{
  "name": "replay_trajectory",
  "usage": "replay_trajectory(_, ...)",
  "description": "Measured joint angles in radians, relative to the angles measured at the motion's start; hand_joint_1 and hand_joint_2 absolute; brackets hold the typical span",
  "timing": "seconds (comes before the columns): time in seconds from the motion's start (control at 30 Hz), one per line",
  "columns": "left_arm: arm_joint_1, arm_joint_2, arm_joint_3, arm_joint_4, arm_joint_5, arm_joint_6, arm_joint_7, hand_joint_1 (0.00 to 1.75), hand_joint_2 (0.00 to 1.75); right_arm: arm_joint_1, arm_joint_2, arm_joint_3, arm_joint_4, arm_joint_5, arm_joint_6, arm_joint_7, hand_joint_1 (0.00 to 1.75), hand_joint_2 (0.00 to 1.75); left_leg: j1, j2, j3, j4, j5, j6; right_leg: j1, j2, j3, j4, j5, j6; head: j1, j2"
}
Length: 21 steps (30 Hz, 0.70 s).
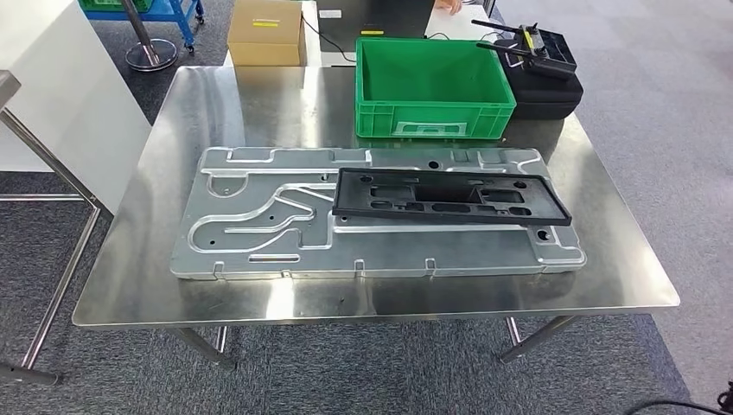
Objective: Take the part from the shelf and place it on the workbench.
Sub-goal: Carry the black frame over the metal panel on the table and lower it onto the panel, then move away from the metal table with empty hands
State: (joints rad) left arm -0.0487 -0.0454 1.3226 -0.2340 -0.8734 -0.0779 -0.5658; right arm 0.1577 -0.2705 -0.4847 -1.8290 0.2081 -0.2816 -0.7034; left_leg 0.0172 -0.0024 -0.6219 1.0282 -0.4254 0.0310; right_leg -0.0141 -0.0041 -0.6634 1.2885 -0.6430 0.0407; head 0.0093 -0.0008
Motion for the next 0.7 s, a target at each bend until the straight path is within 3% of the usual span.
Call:
replay_trajectory(0.03, -0.001, -0.001, 0.001, 0.000, -0.001, 0.000, 0.002, 0.00, 0.00, 0.016, 0.007, -0.025, -0.002, 0.021, 0.005, 0.000, 0.00, 0.00, -0.001, 0.001, -0.007, 0.000, 0.006, -0.001, 0.000, 0.000, 0.016, -0.010, 0.012, -0.001, 0.000, 0.000)
replay_trajectory(0.07, -0.002, -0.001, 0.003, 0.000, -0.003, 0.000, 0.004, 0.00, 0.00, 0.028, 0.016, -0.051, -0.002, 0.049, 0.012, 0.000, 0.00, 0.00, -0.002, 0.002, -0.014, 0.000, 0.012, -0.002, 0.000, 0.000, 0.050, -0.057, 0.039, -0.003, 0.000, 0.000)
replay_trajectory(0.13, -0.006, -0.004, 0.005, 0.000, -0.005, 0.000, 0.009, 0.00, 0.00, 0.040, 0.040, -0.106, 0.007, 0.119, 0.045, 0.002, 0.00, 0.00, -0.004, 0.002, -0.023, 0.001, 0.025, -0.008, 0.002, 0.000, 0.150, -0.205, 0.084, -0.011, 0.000, 0.000)
replay_trajectory(0.17, -0.007, -0.005, 0.005, 0.000, -0.006, 0.000, 0.010, 0.00, 0.00, 0.041, 0.053, -0.137, 0.019, 0.160, 0.066, 0.006, 0.00, 0.00, -0.005, 0.002, -0.023, -0.001, 0.031, -0.013, 0.005, 0.000, 0.184, -0.260, 0.097, -0.014, -0.001, 0.000)
replay_trajectory(0.2, -0.008, -0.007, 0.006, 0.000, -0.007, 0.000, 0.012, 0.00, 0.00, 0.039, 0.067, -0.171, 0.040, 0.207, 0.087, 0.010, 0.00, 0.00, -0.005, 0.001, -0.022, -0.002, 0.038, -0.019, 0.008, 0.000, 0.203, -0.293, 0.101, -0.018, 0.000, 0.000)
replay_trajectory(0.3, -0.007, -0.010, 0.007, 0.000, -0.010, -0.001, 0.013, 0.00, 0.00, 0.031, 0.111, -0.286, 0.148, 0.350, 0.118, 0.014, 0.00, 0.00, -0.005, -0.001, -0.021, -0.010, 0.050, -0.037, 0.010, -0.003, 0.198, -0.308, 0.121, -0.033, 0.000, 0.000)
replay_trajectory(0.33, -0.006, -0.010, 0.008, 0.000, -0.011, -0.001, 0.013, 0.00, 0.00, 0.028, 0.126, -0.320, 0.192, 0.386, 0.123, 0.016, 0.00, 0.00, -0.005, -0.001, -0.026, 0.001, 0.030, -0.042, 0.007, -0.004, 0.190, -0.311, 0.132, -0.041, 0.000, 0.000)
replay_trajectory(0.37, -0.005, -0.010, 0.009, 0.000, -0.012, -0.002, 0.013, 0.00, 0.00, 0.025, 0.140, -0.351, 0.238, 0.419, 0.127, 0.021, 0.00, 0.00, -0.006, -0.002, -0.038, 0.031, -0.008, -0.045, 0.004, -0.006, 0.180, -0.314, 0.144, -0.048, -0.001, 0.000)
replay_trajectory(0.43, -0.005, -0.012, 0.010, 0.000, -0.016, -0.003, 0.016, 0.00, 0.00, 0.009, 0.169, -0.418, 0.355, 0.508, 0.122, 0.027, 0.00, 0.00, -0.005, -0.001, -0.069, 0.145, -0.114, -0.049, 0.004, -0.008, 0.153, -0.314, 0.165, -0.056, -0.003, 0.000)
replay_trajectory(0.47, -0.006, -0.013, 0.011, 0.000, -0.018, -0.004, 0.018, 0.00, 0.00, -0.003, 0.183, -0.455, 0.427, 0.567, 0.107, 0.026, 0.00, 0.00, -0.005, -0.001, -0.080, 0.209, -0.151, -0.051, 0.005, -0.008, 0.139, -0.312, 0.175, -0.057, -0.003, 0.000)
replay_trajectory(0.5, -0.006, -0.014, 0.011, 0.000, -0.020, -0.004, 0.020, 0.00, 0.00, -0.018, 0.197, -0.495, 0.508, 0.627, 0.082, 0.023, 0.00, 0.00, -0.005, -0.001, -0.081, 0.255, -0.165, -0.052, 0.006, -0.009, 0.124, -0.310, 0.184, -0.057, -0.003, 0.000)
replay_trajectory(0.57, -0.006, -0.014, 0.012, 0.000, -0.024, -0.004, 0.023, 0.00, 0.00, -0.049, 0.218, -0.568, 0.678, 0.740, 0.016, 0.046, 0.00, 0.00, -0.005, -0.001, -0.035, 0.251, -0.131, -0.051, 0.007, -0.009, 0.096, -0.301, 0.200, -0.054, -0.003, 0.000)
replay_trajectory(0.63, -0.008, -0.014, 0.013, 0.000, -0.028, -0.003, 0.024, 0.00, 0.00, -0.074, 0.230, -0.623, 0.843, 0.830, -0.044, 0.112, 0.00, 0.00, -0.007, -0.001, 0.074, 0.116, -0.095, -0.044, 0.008, -0.008, 0.072, -0.287, 0.211, -0.048, -0.004, 0.000)
replay_trajectory(0.7, -0.009, -0.014, 0.012, 0.000, -0.032, -0.004, 0.021, 0.00, 0.00, -0.097, 0.238, -0.661, 1.000, 0.895, -0.078, 0.191, 0.00, 0.00, -0.011, -0.002, 0.158, -0.011, -0.101, -0.035, 0.010, -0.007, 0.058, -0.277, 0.221, -0.039, -0.003, 0.000)
